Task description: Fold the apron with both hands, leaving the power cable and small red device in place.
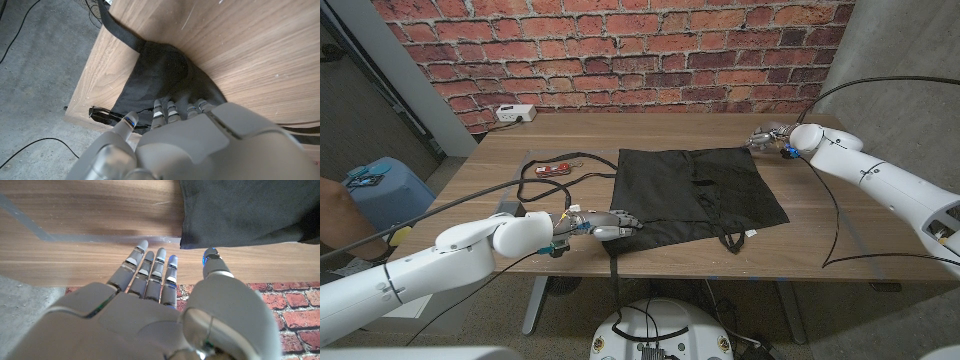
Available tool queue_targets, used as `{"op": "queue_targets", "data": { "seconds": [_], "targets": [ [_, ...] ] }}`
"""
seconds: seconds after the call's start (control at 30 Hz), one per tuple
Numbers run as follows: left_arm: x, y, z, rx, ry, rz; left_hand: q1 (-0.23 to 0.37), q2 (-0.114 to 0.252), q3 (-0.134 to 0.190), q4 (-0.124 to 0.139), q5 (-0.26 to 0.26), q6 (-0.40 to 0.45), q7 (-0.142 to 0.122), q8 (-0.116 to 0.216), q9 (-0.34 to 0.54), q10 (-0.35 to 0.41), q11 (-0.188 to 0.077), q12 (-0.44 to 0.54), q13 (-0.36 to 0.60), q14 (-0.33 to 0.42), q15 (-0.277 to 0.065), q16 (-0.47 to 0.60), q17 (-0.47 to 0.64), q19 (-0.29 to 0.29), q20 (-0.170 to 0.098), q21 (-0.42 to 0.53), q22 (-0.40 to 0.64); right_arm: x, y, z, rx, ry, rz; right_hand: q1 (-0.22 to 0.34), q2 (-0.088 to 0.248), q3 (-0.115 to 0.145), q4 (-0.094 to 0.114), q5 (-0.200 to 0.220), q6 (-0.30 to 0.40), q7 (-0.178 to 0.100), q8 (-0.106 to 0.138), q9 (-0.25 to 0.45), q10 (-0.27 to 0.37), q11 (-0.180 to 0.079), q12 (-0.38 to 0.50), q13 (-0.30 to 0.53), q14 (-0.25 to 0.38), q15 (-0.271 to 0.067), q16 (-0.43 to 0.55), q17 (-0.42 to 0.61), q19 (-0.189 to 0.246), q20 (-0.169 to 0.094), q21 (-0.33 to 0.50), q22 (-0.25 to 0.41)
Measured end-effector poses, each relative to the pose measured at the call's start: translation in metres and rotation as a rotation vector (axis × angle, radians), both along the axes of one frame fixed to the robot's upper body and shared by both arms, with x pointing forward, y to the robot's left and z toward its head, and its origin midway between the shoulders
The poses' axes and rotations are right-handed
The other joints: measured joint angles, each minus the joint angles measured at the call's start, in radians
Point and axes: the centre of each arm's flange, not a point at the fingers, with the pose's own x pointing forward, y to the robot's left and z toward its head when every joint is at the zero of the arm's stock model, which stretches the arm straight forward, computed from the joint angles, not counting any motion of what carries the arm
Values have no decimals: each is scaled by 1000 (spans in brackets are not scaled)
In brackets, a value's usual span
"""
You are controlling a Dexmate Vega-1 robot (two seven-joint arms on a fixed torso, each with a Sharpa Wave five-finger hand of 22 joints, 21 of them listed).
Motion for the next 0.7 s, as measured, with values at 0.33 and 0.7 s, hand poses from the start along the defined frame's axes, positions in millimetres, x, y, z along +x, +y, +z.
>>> {"op": "queue_targets", "data": {
  "seconds": [0.33, 0.7],
  "targets": [
    [1, -1, 1, 0, 0, -1, 0, 0, 4, -4, 0, 2, 1, 0, 0, 0, 0, 0, 0, -4, -4, 0, 0, 0, 0, 0, 0, 6, 2, -3, -21, 19, -11, 10, 3, -5, 6, 0, 29, -7, 0, 0, 28, -3, 17, 8, 26, -1, 8, 9, 7, -4, 0, 0],
    [3, 1, 0, 1, 5, -4, 0, 0, 7, -1, 0, 7, -4, 0, 0, 0, 0, 0, 0, -4, -4, 0, 0, 0, 0, 0, 0, 10, 7, -6, -34, 28, -16, 30, 4, -13, 7, 4, 79, -11, 6, 0, 73, -7, 53, 23, 77, -2, 26, 19, 16, -5, 0, 5]
  ]
}}
